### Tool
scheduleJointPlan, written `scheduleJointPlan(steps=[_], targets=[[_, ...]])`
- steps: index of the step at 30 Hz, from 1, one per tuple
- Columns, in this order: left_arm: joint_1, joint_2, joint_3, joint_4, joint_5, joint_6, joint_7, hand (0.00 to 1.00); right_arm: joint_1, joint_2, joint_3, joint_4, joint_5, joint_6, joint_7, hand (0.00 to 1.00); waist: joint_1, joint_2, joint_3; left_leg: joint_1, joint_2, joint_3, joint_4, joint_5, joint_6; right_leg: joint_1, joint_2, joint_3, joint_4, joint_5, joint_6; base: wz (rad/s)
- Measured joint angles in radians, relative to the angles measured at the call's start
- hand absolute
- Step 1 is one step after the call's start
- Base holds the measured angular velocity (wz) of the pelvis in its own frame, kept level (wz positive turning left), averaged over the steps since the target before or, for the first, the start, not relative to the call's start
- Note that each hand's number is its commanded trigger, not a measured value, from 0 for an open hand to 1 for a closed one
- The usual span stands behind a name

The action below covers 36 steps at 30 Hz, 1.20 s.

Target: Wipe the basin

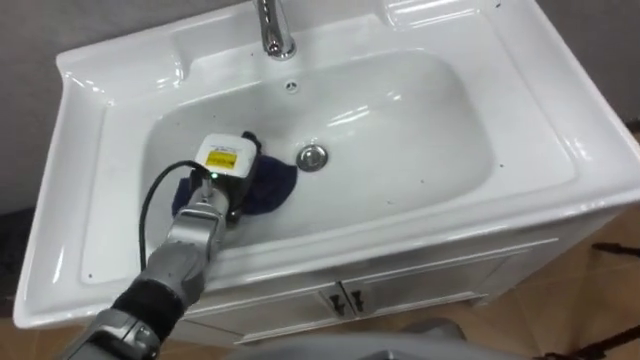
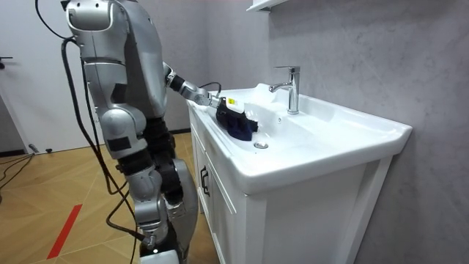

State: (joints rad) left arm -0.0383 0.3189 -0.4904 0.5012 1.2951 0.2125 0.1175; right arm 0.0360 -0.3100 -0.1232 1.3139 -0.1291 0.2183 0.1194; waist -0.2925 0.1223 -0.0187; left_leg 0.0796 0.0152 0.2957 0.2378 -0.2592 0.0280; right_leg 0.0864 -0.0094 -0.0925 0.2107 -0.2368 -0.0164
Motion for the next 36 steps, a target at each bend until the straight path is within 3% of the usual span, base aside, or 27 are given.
scheduleJointPlan(steps=[2,9,11,18,21,26,34,36], targets=[[0.038,0.020,0.000,-0.027,0.058,0.017,0.033,1.00,0.000,0.001,-0.009,-0.008,-0.003,-0.010,-0.011,0.00,0.018,0.000,-0.0002,0.001,0.005,0.000,0.000,0.002,-0.003,0.000,0.000,0.004,-0.007,0.004,-0.006,-0.06],[0.091,0.025,0.001,-0.034,0.086,0.064,0.090,1.00,-0.003,0.001,-0.019,-0.012,0.003,-0.035,-0.045,0.00,0.043,-0.004,-0.0002,0.022,0.011,-0.011,-0.020,0.011,-0.018,0.010,0.013,0.028,-0.009,0.008,-0.019,-0.12],[0.098,0.025,0.011,-0.033,0.092,0.064,0.096,1.00,0.013,0.006,-0.018,-0.011,0.002,-0.032,-0.059,0.00,0.053,-0.015,0.0006,0.039,0.010,-0.027,-0.026,0.015,-0.025,0.019,0.015,0.030,-0.010,0.003,-0.026,-0.05],[0.100,0.023,0.080,-0.005,0.081,0.040,0.159,1.00,0.017,0.013,-0.035,-0.011,0.019,-0.039,-0.119,0.00,0.092,-0.021,0.0012,0.054,0.015,-0.064,-0.040,0.020,-0.032,0.030,0.028,0.034,-0.027,0.010,-0.036,-0.03],[0.096,0.020,0.099,-0.002,0.040,0.021,0.182,1.00,0.015,0.016,-0.035,-0.021,0.049,-0.053,-0.153,0.00,0.093,-0.024,0.0023,0.051,0.015,-0.080,-0.041,0.020,-0.034,0.036,0.028,0.021,-0.027,0.010,-0.038,0.12],[0.077,0.006,0.196,-0.033,-0.080,-0.058,0.219,1.00,0.023,0.026,-0.012,-0.027,0.127,-0.086,-0.162,0.00,0.108,-0.042,0.0101,0.032,0.014,-0.108,-0.032,0.021,-0.035,0.036,0.028,0.002,-0.039,0.012,-0.042,0.13],[0.055,0.006,0.259,-0.063,-0.283,-0.143,0.248,1.00,0.018,0.045,0.037,0.019,0.206,-0.132,-0.164,0.00,0.107,-0.050,0.0159,0.001,0.010,-0.170,-0.011,0.021,-0.035,0.048,0.025,-0.047,-0.045,0.013,-0.042,0.21],[0.051,0.006,0.285,-0.107,-0.284,-0.159,0.248,1.00,0.019,0.054,0.041,0.031,0.218,-0.143,-0.162,0.00,0.109,-0.047,0.0255,-0.007,0.008,-0.183,0.001,0.021,-0.035,0.043,0.025,-0.051,-0.045,0.013,-0.043,0.22]])
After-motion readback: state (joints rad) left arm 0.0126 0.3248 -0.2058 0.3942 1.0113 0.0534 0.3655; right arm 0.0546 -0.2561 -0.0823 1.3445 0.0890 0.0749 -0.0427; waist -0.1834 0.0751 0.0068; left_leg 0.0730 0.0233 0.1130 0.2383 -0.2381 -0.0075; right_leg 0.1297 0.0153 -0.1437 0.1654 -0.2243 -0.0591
